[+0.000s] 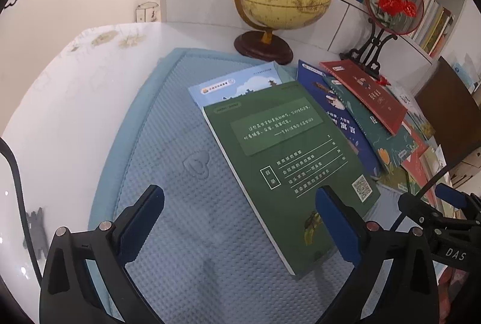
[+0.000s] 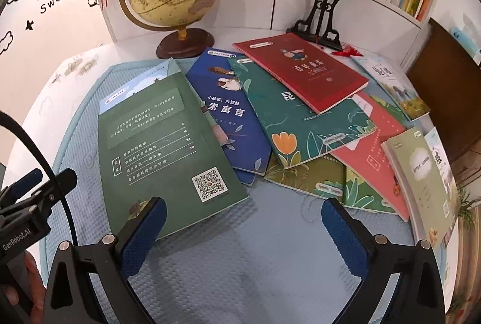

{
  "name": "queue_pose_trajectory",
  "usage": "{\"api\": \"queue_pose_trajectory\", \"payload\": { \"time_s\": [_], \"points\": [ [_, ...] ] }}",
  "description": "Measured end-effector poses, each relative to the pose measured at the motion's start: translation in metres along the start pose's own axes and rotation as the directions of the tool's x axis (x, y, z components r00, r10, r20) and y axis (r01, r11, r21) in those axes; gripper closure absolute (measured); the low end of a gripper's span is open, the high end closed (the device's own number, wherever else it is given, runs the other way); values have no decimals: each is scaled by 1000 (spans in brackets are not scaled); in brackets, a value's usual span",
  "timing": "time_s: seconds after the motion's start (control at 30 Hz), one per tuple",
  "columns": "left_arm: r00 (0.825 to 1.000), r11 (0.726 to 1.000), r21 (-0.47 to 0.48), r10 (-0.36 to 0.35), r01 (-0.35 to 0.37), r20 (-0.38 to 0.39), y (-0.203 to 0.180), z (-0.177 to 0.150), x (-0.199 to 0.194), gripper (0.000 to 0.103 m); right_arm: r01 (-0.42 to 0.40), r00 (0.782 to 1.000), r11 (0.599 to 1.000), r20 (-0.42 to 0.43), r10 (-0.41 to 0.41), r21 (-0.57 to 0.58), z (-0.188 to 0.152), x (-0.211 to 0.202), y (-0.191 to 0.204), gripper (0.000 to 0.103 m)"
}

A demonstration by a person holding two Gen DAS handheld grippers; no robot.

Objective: Organize books
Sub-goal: 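Move the left gripper toward the green book lying back-cover up, then grasp the edge of the green book with the left gripper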

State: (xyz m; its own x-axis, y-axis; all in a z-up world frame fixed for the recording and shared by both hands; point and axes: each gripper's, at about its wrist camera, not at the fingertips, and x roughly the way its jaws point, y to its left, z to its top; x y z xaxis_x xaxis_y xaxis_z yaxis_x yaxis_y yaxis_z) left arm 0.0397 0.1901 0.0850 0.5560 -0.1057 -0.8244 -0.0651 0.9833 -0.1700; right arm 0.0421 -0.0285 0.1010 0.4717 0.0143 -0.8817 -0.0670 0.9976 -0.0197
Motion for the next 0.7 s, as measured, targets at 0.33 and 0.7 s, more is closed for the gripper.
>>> {"api": "queue_pose_trajectory", "payload": {
  "time_s": [0.33,0.7],
  "points": [
    [998,1000,-17,-20,19,-53,3,-1,24,3,-90,994,996,-65,91,21,17,34,-8,3],
    [990,999,8,-34,36,-133,-7,-5,51,35,-142,981,990,-130,141,5,32,72,-6,31]
  ]
}}
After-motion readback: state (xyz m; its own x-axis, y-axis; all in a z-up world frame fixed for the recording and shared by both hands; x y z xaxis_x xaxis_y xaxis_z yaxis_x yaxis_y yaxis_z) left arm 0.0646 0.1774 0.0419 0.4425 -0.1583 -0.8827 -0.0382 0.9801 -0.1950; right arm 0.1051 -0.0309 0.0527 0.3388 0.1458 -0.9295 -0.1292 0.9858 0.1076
